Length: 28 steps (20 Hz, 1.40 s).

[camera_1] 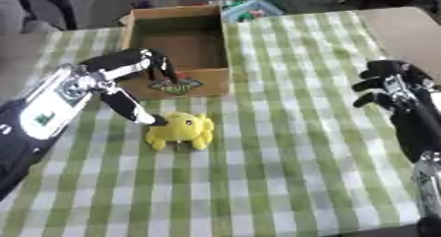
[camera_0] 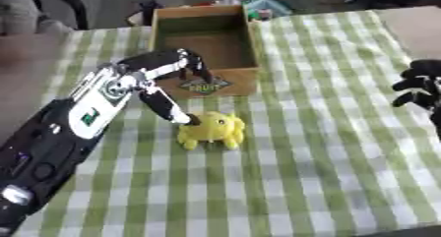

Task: Pick up objects on the table and place them in the box.

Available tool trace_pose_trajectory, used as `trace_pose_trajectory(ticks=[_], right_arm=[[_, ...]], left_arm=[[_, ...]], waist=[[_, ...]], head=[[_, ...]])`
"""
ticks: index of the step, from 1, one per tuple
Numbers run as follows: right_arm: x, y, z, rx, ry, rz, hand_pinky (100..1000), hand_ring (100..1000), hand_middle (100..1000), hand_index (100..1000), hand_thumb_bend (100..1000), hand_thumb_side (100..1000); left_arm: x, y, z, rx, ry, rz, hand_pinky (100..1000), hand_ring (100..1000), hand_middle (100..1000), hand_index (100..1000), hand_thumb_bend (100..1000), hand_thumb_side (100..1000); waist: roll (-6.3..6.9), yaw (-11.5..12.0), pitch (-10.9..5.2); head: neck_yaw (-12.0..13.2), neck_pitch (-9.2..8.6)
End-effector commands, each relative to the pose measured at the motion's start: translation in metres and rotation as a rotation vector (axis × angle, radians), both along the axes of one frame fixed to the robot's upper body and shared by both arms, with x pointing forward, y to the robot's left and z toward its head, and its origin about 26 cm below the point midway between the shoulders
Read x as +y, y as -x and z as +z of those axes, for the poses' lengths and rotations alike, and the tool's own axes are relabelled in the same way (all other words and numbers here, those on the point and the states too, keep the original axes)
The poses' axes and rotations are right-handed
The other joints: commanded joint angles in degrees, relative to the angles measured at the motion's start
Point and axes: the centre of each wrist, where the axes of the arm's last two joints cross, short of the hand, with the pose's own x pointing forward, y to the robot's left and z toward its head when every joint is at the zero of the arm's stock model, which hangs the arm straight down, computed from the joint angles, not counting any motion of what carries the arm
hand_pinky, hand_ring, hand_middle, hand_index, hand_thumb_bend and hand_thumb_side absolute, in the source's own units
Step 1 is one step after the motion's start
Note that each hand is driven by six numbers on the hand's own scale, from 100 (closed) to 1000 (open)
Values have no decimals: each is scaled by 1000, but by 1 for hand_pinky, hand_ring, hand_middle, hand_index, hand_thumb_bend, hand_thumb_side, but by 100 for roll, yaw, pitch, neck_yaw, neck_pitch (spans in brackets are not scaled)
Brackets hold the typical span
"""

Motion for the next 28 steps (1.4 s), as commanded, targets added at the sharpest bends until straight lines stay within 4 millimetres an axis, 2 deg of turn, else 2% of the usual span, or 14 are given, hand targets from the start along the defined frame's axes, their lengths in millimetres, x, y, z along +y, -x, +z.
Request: trace_pose_trajectory(ticks=[1,14,19,23,26,28], right_arm=[[-3,2,13,-43,19,-9,463,591,581,689,100,526],[-1,1,14,-44,20,1,462,590,575,690,100,530],[-1,1,14,-43,19,4,462,589,574,690,100,532],[-1,1,14,-43,18,5,462,588,574,690,100,534],[-1,1,14,-41,17,4,461,588,573,689,100,535],[-1,1,14,-41,17,3,461,588,573,689,100,535]], left_arm=[[-3,0,8,-2,-11,-22,643,742,660,713,606,140],[-13,-3,-19,82,-72,-48,626,721,642,697,599,198],[-12,-4,-29,99,-85,-36,602,689,615,675,564,146],[-10,-6,-34,89,-75,-11,529,614,554,607,453,145],[-8,-7,-38,83,-47,13,442,529,467,505,308,137],[-8,-7,-38,81,-19,25,395,486,416,450,269,132]], waist=[[-19,-10,-104],[-14,-41,-77],[-18,-21,-67],[-19,-11,-65],[-21,1,-65],[-24,9,-65]], head=[[12,63],[32,52],[31,49],[28,46],[23,42],[23,46]])
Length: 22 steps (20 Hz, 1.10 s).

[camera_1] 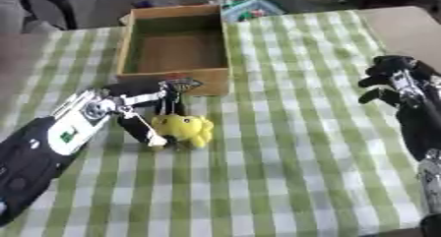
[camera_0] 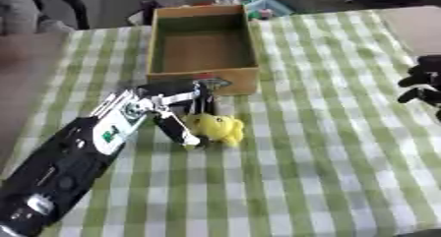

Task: Pick up objects on the table and place them in the box.

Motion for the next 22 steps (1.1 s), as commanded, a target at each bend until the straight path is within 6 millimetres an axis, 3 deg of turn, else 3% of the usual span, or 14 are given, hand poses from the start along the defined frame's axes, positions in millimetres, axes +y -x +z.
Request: trace_pose_trajectory(ticks=[1,6,11,19,20,21,22], right_arm=[[-2,1,10,-33,16,-1,461,588,573,689,100,535],[-3,2,9,-30,16,-6,461,588,573,689,100,536],[-4,2,8,-22,18,-12,461,588,573,689,100,539],[-4,2,7,-18,22,-11,460,588,573,689,100,537],[-4,2,7,-18,22,-10,460,588,573,689,100,531],[-4,2,7,-17,23,-9,460,588,573,689,100,539],[-4,1,6,-16,23,-8,460,588,573,689,100,539]], left_arm=[[4,-2,8,-29,46,30,383,475,400,433,265,131],[7,2,26,-41,78,11,366,457,371,401,241,132],[14,15,63,-89,102,-33,369,457,369,401,254,131],[36,14,97,-192,184,81,376,460,373,405,292,120],[39,12,99,-208,191,106,376,459,376,406,100,170],[43,8,101,-228,198,132,382,462,377,411,298,116],[46,5,102,-243,208,155,382,463,378,411,292,115]], waist=[[-28,11,-72],[-22,31,-88],[-2,56,-112],[-1,2,-126],[-1,-5,-128],[0,-12,-129],[1,-19,-130]], head=[[10,49],[7,62],[-15,78],[-24,66],[-25,64],[-30,65],[-33,68]])
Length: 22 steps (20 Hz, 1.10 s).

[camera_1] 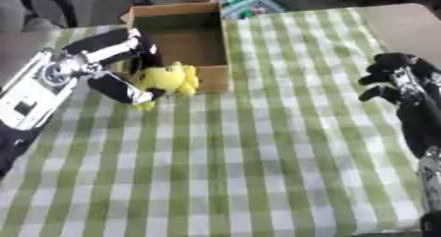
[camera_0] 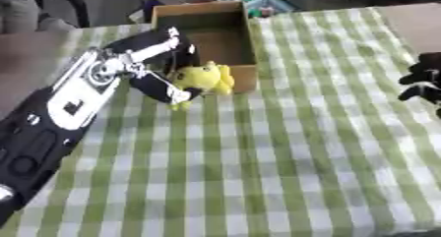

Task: Pick up objects on the table and place them in the box.

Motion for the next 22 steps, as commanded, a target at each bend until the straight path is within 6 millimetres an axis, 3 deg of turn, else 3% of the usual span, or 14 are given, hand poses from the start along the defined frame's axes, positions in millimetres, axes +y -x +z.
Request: trace_pose_trajectory(ticks=[1,7,14,22], right_arm=[[-2,1,7,-18,24,-1,460,588,573,689,100,541],[1,0,8,-19,29,15,459,587,573,688,100,541],[8,-3,11,-24,40,60,459,587,572,688,100,543],[16,-6,14,-32,51,106,457,586,572,688,100,545]], left_arm=[[16,-10,17,-78,42,89,381,463,377,408,275,108],[24,-33,6,-113,86,200,392,469,385,416,290,104],[23,-56,1,-218,104,310,417,478,401,437,318,100],[43,-72,-22,-268,110,524,493,546,484,520,262,113]], waist=[[-16,-22,-119],[-2,-97,-100],[47,-366,-53],[84,-661,21]], head=[[-26,18],[5,-2],[154,-53],[337,-145]])
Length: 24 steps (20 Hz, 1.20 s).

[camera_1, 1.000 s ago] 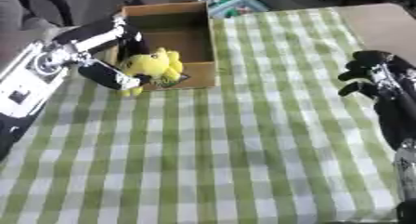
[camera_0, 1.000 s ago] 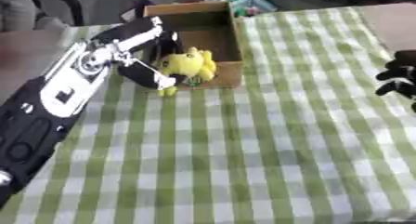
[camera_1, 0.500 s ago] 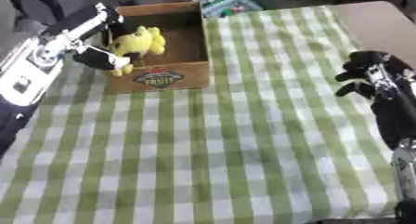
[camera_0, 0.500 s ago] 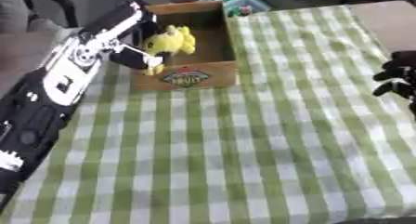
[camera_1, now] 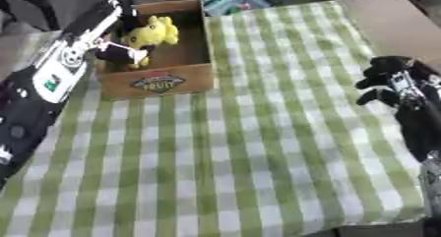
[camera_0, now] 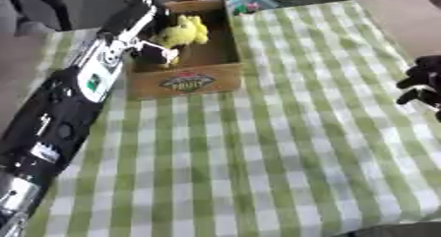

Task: Pick up objects on the table and place them in the box.

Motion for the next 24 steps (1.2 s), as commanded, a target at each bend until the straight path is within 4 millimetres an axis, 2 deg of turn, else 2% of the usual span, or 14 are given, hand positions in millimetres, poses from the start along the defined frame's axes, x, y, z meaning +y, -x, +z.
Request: trace_pose_trajectory(ticks=[1,2,4,7,9,11,13,17,21,23,24], right_arm=[[1,0,9,-28,17,17,457,586,572,688,100,547],[2,0,9,-28,18,19,457,586,572,688,100,548],[2,0,9,-29,18,23,457,586,573,688,100,547],[2,-1,9,-29,19,25,457,586,573,688,100,548],[3,-1,9,-29,19,26,457,585,573,689,100,549],[3,-1,9,-28,19,27,457,585,573,689,100,548],[3,-1,9,-27,19,28,457,585,573,688,100,548],[2,-1,8,-25,19,27,458,585,573,688,100,548],[2,-1,7,-20,17,24,458,585,573,689,100,551],[1,0,6,-16,14,17,458,584,573,689,100,553],[0,0,5,-15,12,15,458,583,573,689,100,551]], left_arm=[[12,-5,7,-57,17,83,509,564,504,537,254,112],[15,-6,5,-65,27,103,520,580,520,552,244,114],[18,-7,2,-77,44,125,571,667,609,640,244,125],[18,-7,1,-85,63,125,623,763,726,729,366,113],[16,-6,0,-83,66,110,647,794,766,757,438,101],[15,-6,1,-81,64,94,654,805,780,764,460,103],[13,-5,2,-83,58,81,678,830,807,778,489,177],[10,-4,2,-90,55,57,679,833,809,771,489,196],[6,0,6,-106,74,14,646,772,727,719,437,173],[3,4,7,-109,95,-17,628,738,652,648,359,170],[2,6,9,-113,111,-32,624,732,638,636,353,150]], waist=[[-21,-44,-66],[-20,-68,-57],[-20,-99,-45],[-19,-111,-37],[-17,-107,-39],[-17,-99,-46],[-19,-80,-55],[-25,-24,-73],[-36,56,-92],[-54,130,-106],[-66,171,-112]], head=[[71,-92],[80,-104],[89,-115],[90,-113],[87,-108],[84,-104],[79,-99],[74,-88],[62,-73],[33,-60],[17,-53]])
